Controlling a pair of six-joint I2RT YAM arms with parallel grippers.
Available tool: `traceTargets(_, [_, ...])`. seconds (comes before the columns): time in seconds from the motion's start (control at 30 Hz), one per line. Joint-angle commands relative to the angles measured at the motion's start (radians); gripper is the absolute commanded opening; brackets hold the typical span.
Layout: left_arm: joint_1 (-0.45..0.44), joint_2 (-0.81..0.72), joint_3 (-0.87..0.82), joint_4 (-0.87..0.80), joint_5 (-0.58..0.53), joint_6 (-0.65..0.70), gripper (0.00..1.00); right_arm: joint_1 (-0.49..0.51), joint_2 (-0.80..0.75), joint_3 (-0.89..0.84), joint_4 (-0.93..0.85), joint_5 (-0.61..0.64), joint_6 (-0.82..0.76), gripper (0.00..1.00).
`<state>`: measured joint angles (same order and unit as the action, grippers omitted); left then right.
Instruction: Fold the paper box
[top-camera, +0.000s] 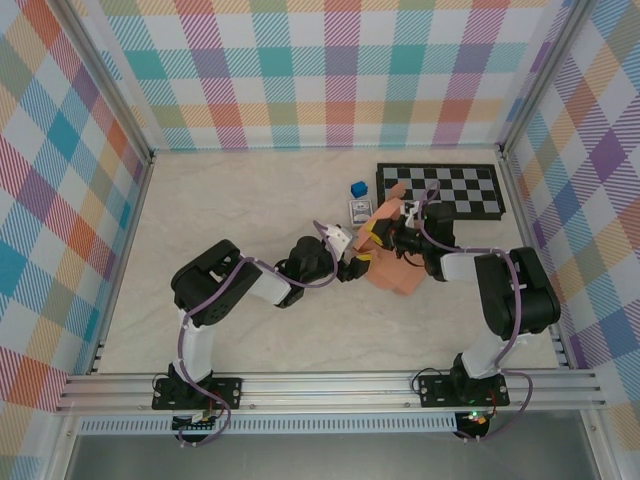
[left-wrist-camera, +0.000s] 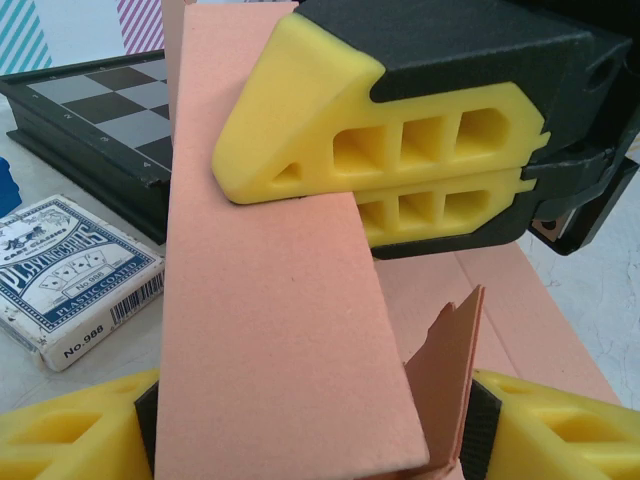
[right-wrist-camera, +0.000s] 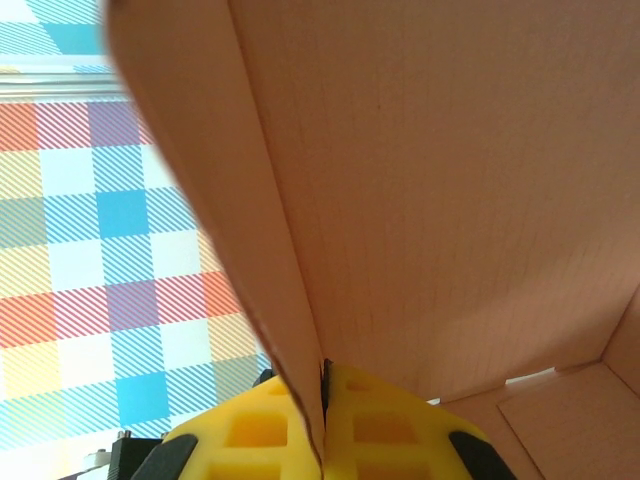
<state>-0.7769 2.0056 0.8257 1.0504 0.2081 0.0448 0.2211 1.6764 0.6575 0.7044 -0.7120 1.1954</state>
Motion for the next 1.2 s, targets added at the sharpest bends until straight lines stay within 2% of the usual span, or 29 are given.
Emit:
traceTargets(0.0, [-0.016,0.012,0.021,0.048,-0.049,-0.002,0.69,-0.001,0.004,-0.054,-0.082,0.011,0.050,0.00])
traceTargets(0.1, [-0.028,0.028,0.035,0.062,-0.095,-0.007,0.67,0.000,-0.002,-0.069,-0.052,0.019,0.076,0.00])
traceTargets(0.17, [-0.042,0.027,0.038,0.054,-0.164,-0.001,0.66,0.001,-0.016,-0.072,-0.059,0.028,0.083,0.00])
traceTargets(0.27, [-0.071,0.018,0.052,0.006,-0.278,0.021,0.61,0.001,-0.053,-0.072,-0.130,0.060,0.064,0.04])
traceTargets(0.4, [-0.108,0.027,0.077,-0.025,-0.359,0.060,0.53,0.002,-0.067,-0.079,-0.157,0.075,0.052,0.11])
traceTargets(0.6, [-0.117,0.027,0.093,-0.061,-0.377,0.073,0.41,0.001,-0.078,-0.078,-0.226,0.101,0.029,0.15])
traceTargets(0.67, [-0.118,0.021,0.103,-0.095,-0.384,0.076,0.38,0.001,-0.082,-0.077,-0.245,0.106,0.020,0.27])
traceTargets(0.73, [-0.118,0.016,0.113,-0.128,-0.396,0.080,0.36,-0.001,-0.086,-0.075,-0.250,0.103,0.015,0.30])
traceTargets(0.83, [-0.116,0.011,0.115,-0.147,-0.420,0.079,0.35,-0.011,-0.109,-0.070,-0.275,0.098,0.013,0.32])
traceTargets(0.97, [-0.113,-0.007,0.117,-0.199,-0.427,0.086,0.35,-0.033,-0.178,-0.040,-0.407,0.110,-0.050,0.36])
traceTargets(1.17, [-0.106,-0.056,0.110,-0.272,-0.459,0.131,0.33,-0.081,-0.283,-0.025,-0.559,0.107,-0.125,0.47])
